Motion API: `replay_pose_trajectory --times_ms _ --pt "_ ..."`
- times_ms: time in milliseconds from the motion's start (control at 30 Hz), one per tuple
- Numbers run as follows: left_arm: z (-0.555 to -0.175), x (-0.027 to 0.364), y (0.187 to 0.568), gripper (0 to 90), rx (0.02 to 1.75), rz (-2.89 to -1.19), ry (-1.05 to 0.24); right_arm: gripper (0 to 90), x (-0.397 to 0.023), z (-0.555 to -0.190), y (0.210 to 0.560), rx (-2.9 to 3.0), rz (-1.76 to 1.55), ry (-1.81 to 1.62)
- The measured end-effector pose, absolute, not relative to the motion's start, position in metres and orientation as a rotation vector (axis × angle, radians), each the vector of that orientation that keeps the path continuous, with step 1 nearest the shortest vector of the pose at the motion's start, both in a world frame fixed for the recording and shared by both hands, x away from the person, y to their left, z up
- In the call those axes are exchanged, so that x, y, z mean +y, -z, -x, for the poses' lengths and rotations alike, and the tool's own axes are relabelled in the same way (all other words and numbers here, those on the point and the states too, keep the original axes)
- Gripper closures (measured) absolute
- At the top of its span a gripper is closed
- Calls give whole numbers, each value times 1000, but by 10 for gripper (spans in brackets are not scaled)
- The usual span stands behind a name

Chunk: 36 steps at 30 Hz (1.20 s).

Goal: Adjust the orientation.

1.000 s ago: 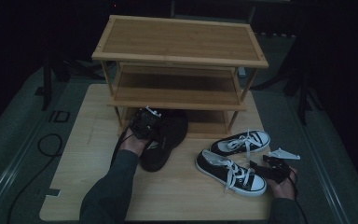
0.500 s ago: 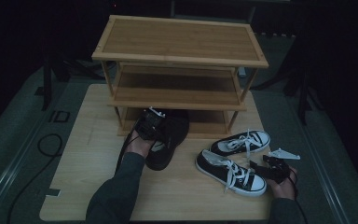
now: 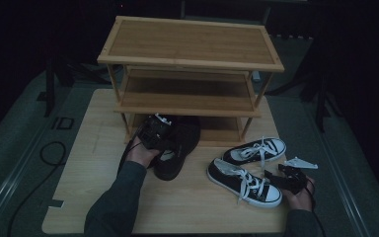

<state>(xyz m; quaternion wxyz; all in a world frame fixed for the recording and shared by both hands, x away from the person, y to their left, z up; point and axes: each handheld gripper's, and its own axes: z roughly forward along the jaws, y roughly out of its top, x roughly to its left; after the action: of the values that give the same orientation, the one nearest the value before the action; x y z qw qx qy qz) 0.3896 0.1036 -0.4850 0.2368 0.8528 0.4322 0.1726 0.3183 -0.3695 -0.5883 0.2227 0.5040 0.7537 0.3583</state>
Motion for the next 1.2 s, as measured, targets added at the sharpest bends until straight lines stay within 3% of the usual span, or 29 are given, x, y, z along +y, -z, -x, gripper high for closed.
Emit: replay_pose_trajectory --times_ms 800,1200 --pt "-356 133 456 541 1048 -2277 -433 295 -370 -318 588 2081 -1389 -989" --pt "-327 149 449 655 957 -2266 -362 295 -369 -318 588 2081 -1393 -989"
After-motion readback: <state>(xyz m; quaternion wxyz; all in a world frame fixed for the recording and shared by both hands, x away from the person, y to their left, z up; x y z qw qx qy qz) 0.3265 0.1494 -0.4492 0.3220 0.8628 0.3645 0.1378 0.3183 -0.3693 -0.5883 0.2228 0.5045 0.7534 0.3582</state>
